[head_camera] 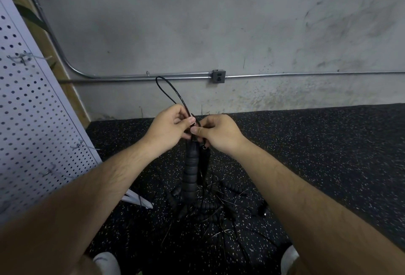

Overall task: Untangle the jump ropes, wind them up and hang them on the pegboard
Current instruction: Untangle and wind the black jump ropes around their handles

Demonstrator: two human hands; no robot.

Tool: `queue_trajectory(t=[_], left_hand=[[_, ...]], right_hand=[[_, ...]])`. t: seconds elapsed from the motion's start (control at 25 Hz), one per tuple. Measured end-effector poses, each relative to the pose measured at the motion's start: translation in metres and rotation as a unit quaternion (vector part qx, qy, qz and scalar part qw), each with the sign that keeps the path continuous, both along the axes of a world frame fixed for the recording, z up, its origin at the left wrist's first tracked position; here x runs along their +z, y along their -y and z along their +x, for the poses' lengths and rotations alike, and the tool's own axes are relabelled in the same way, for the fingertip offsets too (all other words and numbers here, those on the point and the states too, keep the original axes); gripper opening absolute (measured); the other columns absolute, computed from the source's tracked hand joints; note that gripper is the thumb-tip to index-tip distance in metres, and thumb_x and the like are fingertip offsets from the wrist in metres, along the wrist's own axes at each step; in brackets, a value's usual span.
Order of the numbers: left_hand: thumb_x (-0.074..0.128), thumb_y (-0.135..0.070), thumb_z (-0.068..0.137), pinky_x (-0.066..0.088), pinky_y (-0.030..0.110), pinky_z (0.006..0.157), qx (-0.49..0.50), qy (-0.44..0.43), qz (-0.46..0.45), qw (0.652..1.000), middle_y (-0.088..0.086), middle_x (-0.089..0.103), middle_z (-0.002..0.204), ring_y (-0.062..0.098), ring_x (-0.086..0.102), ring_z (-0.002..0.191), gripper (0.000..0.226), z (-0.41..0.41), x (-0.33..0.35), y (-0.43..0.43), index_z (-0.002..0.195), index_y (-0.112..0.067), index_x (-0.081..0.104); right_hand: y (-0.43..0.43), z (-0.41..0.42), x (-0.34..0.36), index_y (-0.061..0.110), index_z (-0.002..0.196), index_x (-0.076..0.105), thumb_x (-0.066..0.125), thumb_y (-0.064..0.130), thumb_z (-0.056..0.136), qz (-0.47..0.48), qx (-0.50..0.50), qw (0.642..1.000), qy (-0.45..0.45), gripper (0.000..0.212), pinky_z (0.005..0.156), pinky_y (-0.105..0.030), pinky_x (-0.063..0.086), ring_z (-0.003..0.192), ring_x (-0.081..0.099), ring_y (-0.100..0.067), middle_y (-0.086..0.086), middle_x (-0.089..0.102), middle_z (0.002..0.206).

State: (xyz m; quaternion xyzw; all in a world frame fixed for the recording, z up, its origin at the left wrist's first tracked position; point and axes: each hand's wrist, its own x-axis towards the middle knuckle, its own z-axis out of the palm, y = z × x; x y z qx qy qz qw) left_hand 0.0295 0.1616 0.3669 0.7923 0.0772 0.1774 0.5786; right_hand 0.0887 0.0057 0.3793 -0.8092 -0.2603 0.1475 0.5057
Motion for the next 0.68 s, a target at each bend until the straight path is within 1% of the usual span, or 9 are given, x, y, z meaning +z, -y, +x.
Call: queue_trajectory(t=[0.16, 0.28, 0.36, 0.44, 0.56, 0.68], left_hand=[[0.060, -0.014, 0.100, 0.062, 0.036, 0.069, -0.026, -0.005, 0.017, 1.000, -0.002, 0.064, 0.081, 0.007, 0.065, 0.073, 0.015, -0.0013, -0.0044, 0.0009, 0.086, -0.017, 0.057], [0.056, -0.017, 0.103, 0.059, 0.040, 0.068, -0.045, -0.024, 0.025, 0.998, -0.009, 0.066, 0.075, 0.010, 0.062, 0.069, 0.028, -0.0016, -0.0063, -0.0012, 0.079, -0.032, 0.055], [0.055, -0.015, 0.104, 0.059, 0.045, 0.066, -0.029, -0.029, 0.033, 0.999, -0.008, 0.066, 0.073, 0.018, 0.061, 0.067, 0.030, -0.0004, -0.0078, -0.0031, 0.078, -0.030, 0.053], [0.055, -0.015, 0.103, 0.060, 0.044, 0.065, -0.005, -0.025, 0.046, 0.999, -0.002, 0.067, 0.075, 0.024, 0.064, 0.066, 0.021, 0.0009, -0.0079, -0.0043, 0.084, -0.022, 0.051], [0.057, -0.018, 0.103, 0.063, 0.039, 0.064, 0.023, -0.036, 0.085, 0.995, 0.007, 0.070, 0.085, 0.024, 0.073, 0.068, 0.015, 0.0000, -0.0069, -0.0040, 0.090, -0.014, 0.050], [0.060, -0.019, 0.101, 0.063, 0.039, 0.061, 0.045, -0.031, 0.091, 0.994, 0.012, 0.068, 0.084, 0.023, 0.072, 0.063, 0.017, -0.0013, -0.0041, 0.0022, 0.089, -0.012, 0.050]], right_hand=[[-0.0008, 0.0013, 0.0022, 0.015, 0.080, 0.071, 0.072, 0.023, 0.092, -0.040, 0.005, 0.999, 0.023, 0.014, 0.047, -0.016, 0.044, 0.043, 0.054, -0.003, 0.003, 0.069, 0.063], [-0.0011, 0.0026, 0.0017, 0.015, 0.079, 0.071, 0.072, 0.023, 0.092, -0.050, 0.012, 0.998, 0.022, 0.016, 0.050, -0.019, 0.046, 0.045, 0.055, -0.006, 0.001, 0.070, 0.064], [-0.0003, 0.0024, 0.0032, 0.011, 0.081, 0.072, 0.071, 0.022, 0.092, -0.043, 0.008, 0.999, 0.008, 0.015, 0.050, -0.019, 0.047, 0.046, 0.057, -0.007, -0.003, 0.071, 0.066], [0.0007, 0.0030, 0.0059, 0.009, 0.083, 0.072, 0.071, 0.019, 0.092, -0.029, 0.000, 1.000, -0.009, 0.013, 0.050, -0.019, 0.048, 0.047, 0.058, -0.008, -0.008, 0.073, 0.070], [0.0020, 0.0034, 0.0078, 0.007, 0.086, 0.073, 0.071, 0.017, 0.093, -0.025, -0.001, 0.999, -0.023, 0.013, 0.050, -0.020, 0.049, 0.048, 0.059, -0.007, -0.012, 0.075, 0.075], [0.0030, 0.0039, 0.0064, 0.004, 0.086, 0.073, 0.072, 0.017, 0.092, -0.031, 0.014, 0.999, -0.040, 0.014, 0.052, -0.023, 0.050, 0.051, 0.058, -0.011, -0.009, 0.072, 0.069]])
